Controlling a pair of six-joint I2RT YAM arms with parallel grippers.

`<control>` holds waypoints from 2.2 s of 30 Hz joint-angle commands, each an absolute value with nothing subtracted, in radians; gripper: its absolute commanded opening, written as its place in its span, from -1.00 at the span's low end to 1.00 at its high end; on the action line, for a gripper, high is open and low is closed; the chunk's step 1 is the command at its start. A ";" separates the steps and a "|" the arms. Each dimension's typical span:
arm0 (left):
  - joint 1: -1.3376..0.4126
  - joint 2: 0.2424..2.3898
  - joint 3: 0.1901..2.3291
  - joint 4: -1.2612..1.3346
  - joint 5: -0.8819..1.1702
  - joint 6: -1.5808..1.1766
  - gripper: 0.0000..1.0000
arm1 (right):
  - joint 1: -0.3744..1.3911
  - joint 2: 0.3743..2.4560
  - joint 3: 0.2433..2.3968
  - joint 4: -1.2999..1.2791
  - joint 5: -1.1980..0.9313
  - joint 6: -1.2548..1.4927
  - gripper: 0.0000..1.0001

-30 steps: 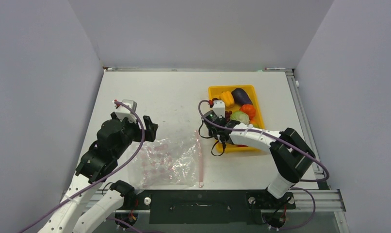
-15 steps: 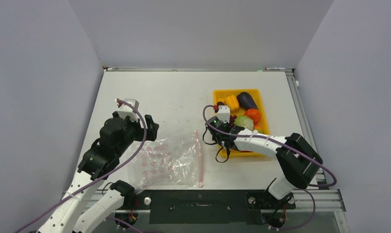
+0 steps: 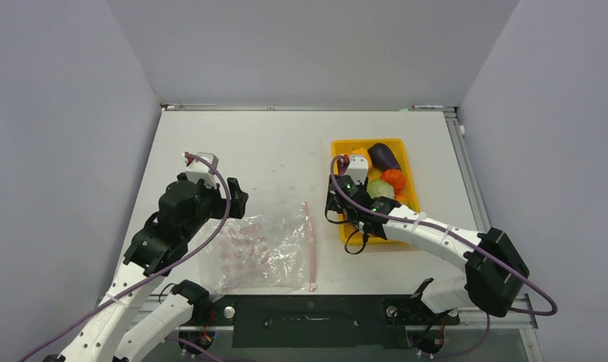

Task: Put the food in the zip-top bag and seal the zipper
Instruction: Move the bin to the center of the board, then pick up the zipper food storage bag at the center of the board.

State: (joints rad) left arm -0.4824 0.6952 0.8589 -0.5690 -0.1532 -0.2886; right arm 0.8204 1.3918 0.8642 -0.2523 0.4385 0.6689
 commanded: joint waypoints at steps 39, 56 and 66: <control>-0.477 0.681 0.863 -0.560 -0.138 -0.295 0.92 | 0.868 1.290 0.688 -0.037 -0.235 0.650 0.05; -0.477 0.682 0.862 -0.558 -0.131 -0.296 0.92 | 0.869 1.257 0.549 0.106 -0.355 0.703 0.02; -0.477 0.687 0.862 -0.557 -0.129 -0.298 0.92 | 0.880 1.243 0.491 0.186 -0.440 0.721 -0.01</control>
State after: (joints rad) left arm -0.4824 0.6884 0.8589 -0.5755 -0.1444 -0.2886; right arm 0.8658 1.2861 0.5068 0.0891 -0.3935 0.7059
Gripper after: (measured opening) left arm 0.962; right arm 0.501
